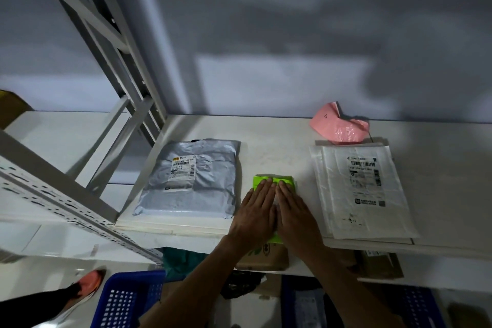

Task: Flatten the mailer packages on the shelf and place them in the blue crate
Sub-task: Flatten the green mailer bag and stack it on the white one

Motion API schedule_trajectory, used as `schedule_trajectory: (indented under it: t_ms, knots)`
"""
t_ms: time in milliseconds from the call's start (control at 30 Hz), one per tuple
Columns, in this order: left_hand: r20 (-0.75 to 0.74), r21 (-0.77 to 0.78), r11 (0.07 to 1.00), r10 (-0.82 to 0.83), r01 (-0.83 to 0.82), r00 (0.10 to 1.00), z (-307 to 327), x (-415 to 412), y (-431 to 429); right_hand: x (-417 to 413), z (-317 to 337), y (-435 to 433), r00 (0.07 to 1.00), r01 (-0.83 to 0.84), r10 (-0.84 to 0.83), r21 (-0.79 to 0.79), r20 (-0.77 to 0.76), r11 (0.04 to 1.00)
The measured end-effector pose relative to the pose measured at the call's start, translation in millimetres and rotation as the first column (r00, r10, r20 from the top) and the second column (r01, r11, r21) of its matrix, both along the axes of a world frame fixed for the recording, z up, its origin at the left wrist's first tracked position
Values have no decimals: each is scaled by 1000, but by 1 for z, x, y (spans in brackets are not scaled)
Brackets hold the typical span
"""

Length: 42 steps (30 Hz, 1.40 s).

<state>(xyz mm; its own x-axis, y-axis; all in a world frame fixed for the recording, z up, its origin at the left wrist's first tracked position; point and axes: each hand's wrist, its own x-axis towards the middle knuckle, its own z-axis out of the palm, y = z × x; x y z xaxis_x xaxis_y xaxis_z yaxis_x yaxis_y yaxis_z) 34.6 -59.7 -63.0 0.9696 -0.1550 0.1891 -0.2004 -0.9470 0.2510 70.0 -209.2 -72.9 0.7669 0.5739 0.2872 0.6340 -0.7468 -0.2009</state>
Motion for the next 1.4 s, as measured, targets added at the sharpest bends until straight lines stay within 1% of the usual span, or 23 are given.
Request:
schedule_trajectory:
  t_ms: [167, 267, 300, 367, 467, 533, 600, 700, 767, 867, 967, 1067, 1400]
  knots:
    - [-16, 12, 1000, 5, -5, 1000, 6, 8, 0, 10, 0, 1, 1000, 0, 0, -19, 8, 1000]
    - [-5, 11, 1000, 20, -20, 1000, 9, 17, 0, 20, 14, 6, 1000, -2, 2, -36, -14, 999]
    - [-14, 7, 1000, 19, -19, 1000, 10, 20, -1, 22, 19, 9, 1000, 11, -12, -22, -27, 1000]
    - [-17, -1, 1000, -4, 4, 1000, 13, 23, -2, 27, 28, 15, 997, 50, -46, 65, -63, 997]
    - [34, -34, 999, -14, 15, 999, 15, 24, -2, 29, 29, 24, 994, 56, -38, 192, -101, 980]
    - [45, -56, 998, -15, 17, 999, 14, 24, 0, 28, 27, 28, 995, 48, -28, 228, -92, 972]
    - [25, -34, 999, -16, 17, 1000, 10, 23, 2, 28, 23, 29, 996, 51, -31, 238, -85, 970]
    - [-39, 0, 999, 35, -35, 999, 11, 24, 3, 29, 22, 28, 997, 39, -23, 229, -72, 973]
    - [-25, 15, 998, 53, -53, 998, 12, 27, 5, 30, 22, 26, 998, 14, -2, 189, -65, 982]
    - [-8, 38, 999, 36, -35, 999, 14, 32, 10, 38, 21, 21, 998, -11, 18, 110, -63, 994]
    - [-8, 51, 998, 30, -29, 1000, 17, 36, 13, 47, 18, 17, 996, 9, -1, 87, -91, 996]
    - [-17, 46, 999, 22, -21, 1000, 18, 37, 14, 48, 19, 17, 998, -4, 7, 45, -67, 999]
    - [-21, 117, 991, 67, -64, 998, 9, 32, 9, 42, 11, 16, 997, 22, -11, 126, -82, 992]
